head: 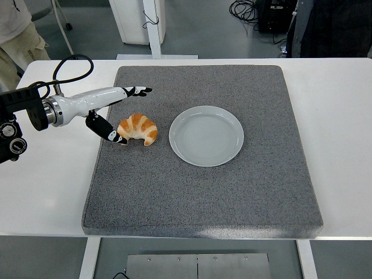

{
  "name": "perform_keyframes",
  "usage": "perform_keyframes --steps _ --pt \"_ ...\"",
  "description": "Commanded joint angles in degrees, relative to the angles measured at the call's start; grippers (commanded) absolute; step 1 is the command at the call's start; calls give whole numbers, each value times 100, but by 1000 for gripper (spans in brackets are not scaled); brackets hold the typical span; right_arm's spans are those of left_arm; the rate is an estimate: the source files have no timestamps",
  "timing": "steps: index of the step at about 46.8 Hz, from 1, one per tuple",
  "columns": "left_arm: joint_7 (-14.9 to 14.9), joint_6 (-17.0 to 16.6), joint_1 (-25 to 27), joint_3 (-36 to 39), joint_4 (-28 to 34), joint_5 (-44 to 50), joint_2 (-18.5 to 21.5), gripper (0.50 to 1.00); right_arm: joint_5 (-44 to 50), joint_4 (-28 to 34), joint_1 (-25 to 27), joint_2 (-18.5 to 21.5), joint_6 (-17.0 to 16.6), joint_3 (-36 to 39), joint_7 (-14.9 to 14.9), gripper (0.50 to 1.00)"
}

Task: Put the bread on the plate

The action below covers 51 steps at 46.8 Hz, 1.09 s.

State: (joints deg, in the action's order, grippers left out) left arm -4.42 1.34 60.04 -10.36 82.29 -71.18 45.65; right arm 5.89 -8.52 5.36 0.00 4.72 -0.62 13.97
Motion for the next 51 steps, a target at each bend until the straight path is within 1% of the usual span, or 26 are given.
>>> perform_keyframes --steps 1,10,14,17,21,24,29,34,37,42,51 --pt "-6 -46 -72 -1 -143 -1 -82 984 0 0 0 0 -6 0 1 1000" --pt "-15 -196 -186 7 -222 -202 -144 984 0 0 0 0 3 0 1 1000" --pt "-24 -362 -265 7 -353 -484 -337 983 0 0 0 0 -6 0 1 1000" --pt "-24 -416 -327 7 -459 -607 -495 983 0 0 0 0 3 0 1 1000" --pt "-32 -512 -414 7 -529 -686 -601 983 0 0 0 0 3 0 1 1000" --pt "-50 -661 -476 16 -687 -765 -706 983 0 0 0 0 3 0 1 1000" --pt "-50 -767 -590 16 -881 -1020 -926 983 0 0 0 0 3 0 1 1000" --pt "-59 -899 -626 7 -1109 -1126 -1023 983 0 0 0 0 -6 0 1 1000" --pt "-59 -934 -626 7 -1241 -1126 -1102 983 0 0 0 0 3 0 1 1000" --pt "-164 -943 -626 7 -1303 -1117 -1172 983 0 0 0 0 -6 0 1 1000" --pt "-173 -978 -582 -1 -1470 -1082 -1243 983 0 0 0 0 3 0 1 1000"
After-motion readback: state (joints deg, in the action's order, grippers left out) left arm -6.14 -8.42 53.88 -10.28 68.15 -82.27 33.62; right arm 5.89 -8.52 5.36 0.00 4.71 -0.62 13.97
